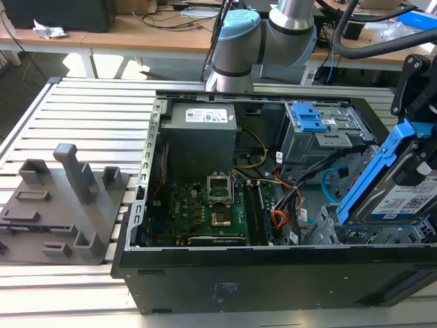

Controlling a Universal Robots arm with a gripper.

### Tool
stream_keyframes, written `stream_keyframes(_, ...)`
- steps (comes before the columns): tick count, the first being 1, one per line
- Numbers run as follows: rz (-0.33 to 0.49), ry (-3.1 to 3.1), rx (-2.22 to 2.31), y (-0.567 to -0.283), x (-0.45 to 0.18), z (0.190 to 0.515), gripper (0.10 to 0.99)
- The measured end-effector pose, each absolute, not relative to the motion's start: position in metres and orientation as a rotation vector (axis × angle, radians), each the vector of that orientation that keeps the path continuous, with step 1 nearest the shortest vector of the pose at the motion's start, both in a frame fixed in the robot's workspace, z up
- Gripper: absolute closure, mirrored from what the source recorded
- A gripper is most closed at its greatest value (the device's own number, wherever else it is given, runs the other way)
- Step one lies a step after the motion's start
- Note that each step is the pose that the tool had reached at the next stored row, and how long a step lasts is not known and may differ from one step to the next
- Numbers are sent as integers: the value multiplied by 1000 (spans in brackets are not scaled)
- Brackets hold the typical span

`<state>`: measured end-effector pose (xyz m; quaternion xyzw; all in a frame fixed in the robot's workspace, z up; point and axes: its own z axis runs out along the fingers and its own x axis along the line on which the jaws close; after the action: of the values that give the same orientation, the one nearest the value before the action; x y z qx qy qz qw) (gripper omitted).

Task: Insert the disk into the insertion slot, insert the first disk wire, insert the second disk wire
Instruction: 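Insert the disk into the insertion slot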

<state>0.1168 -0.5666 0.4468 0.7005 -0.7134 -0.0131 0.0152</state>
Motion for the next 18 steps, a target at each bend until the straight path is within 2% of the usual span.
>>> stream_keyframes(18, -40, -2220, 2179, -567, 117, 432, 722)
